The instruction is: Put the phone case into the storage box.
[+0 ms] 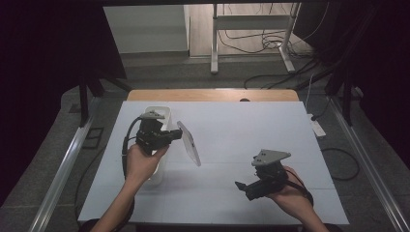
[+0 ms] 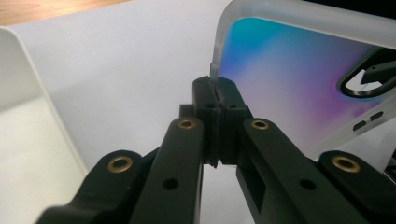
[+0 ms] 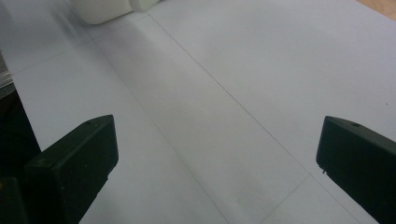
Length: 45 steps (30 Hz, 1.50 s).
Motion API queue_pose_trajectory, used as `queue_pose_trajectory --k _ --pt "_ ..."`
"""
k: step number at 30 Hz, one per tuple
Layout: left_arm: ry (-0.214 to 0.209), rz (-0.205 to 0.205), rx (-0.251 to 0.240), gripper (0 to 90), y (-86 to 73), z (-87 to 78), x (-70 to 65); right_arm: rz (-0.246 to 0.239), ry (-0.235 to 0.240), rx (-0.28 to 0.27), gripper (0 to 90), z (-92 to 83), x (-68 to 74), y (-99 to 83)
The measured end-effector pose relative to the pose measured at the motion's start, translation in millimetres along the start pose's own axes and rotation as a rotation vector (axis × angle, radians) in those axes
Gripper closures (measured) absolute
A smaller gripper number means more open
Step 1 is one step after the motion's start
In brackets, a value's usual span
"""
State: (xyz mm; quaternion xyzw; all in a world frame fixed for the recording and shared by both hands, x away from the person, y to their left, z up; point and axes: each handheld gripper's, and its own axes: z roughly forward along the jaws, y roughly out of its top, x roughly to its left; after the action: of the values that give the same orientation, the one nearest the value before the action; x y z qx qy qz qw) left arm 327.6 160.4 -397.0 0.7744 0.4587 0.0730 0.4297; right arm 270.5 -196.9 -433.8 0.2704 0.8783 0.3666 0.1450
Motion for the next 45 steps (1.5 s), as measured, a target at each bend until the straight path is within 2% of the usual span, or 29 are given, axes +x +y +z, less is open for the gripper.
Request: queue_pose_trajectory --k 6,20,29,34,41,45 --pt "0.029 -0.002 -0.001 88.8 4.9 -7.5 8.0 0.022 -0.013 -0.012 0.0 -6.2 -8.7 -10.9" --pt "0.070 -0.014 0.002 88.8 14.0 -18.1 20.9 0.075 -0.057 0.006 0.0 -18.2 -24.5 -36.0" --pt "0.111 -0.016 0.001 88.8 19.0 -31.1 32.1 0.143 -0.092 0.016 0.0 -28.6 -35.3 -55.9" --pt "0.128 -0.032 -0.002 88.8 20.4 -36.2 38.6 0.180 -0.111 0.013 0.0 -34.5 -39.9 -62.3" --pt "0.157 -0.051 -0.003 88.8 20.7 -43.1 50.3 0.202 -0.145 0.026 0.0 -42.1 -44.6 -71.8" --pt "0.174 -0.067 -0.006 88.8 20.8 -46.7 57.7 0.240 -0.167 0.031 0.0 -49.8 -47.5 -81.9"
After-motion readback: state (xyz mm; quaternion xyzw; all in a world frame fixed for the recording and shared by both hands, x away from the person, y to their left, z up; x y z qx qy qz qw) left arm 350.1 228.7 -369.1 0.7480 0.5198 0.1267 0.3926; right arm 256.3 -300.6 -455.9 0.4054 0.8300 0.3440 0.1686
